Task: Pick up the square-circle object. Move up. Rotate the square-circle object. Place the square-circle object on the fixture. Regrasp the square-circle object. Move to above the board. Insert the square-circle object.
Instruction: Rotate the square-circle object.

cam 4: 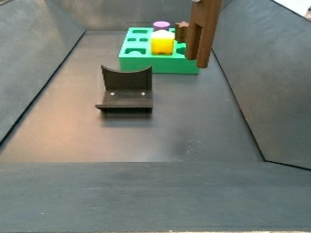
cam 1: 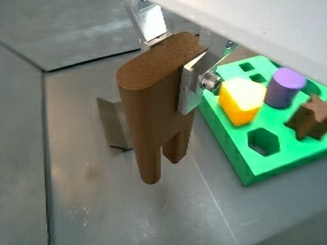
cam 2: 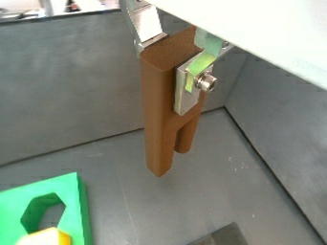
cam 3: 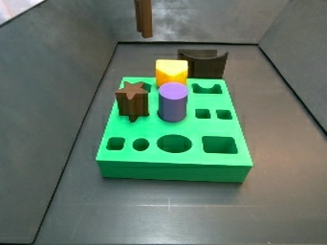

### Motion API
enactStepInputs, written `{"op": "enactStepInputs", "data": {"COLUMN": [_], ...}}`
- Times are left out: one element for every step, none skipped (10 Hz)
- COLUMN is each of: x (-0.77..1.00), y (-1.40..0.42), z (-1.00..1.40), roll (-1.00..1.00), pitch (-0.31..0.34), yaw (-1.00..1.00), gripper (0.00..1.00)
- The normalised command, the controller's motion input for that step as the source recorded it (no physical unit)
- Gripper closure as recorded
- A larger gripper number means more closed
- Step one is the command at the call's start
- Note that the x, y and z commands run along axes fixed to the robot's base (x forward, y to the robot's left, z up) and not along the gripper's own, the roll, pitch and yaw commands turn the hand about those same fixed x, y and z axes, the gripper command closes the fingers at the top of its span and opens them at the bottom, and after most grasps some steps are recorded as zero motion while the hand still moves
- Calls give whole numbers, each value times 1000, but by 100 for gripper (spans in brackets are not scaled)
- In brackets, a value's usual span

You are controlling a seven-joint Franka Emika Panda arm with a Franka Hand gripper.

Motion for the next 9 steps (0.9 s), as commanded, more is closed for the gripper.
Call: {"op": "enactStepInputs", "data": {"x": [-3, -1, 0, 0, 2, 4, 6, 7, 9], "y": [25, 24, 0, 2, 4, 7, 8, 9, 10], "z": [21, 22, 0, 0, 3, 5, 7, 8, 10], "roll": [-136, -136, -95, -99, -131, -136, -136, -136, -135], "pitch": [75, 73, 50, 52, 67, 69, 68, 67, 66], "yaw": [-356, -237, -1000, -1000, -1000, -796, -489, -372, -217], "gripper": [100, 100, 100, 100, 100, 100, 100, 100, 100]}}
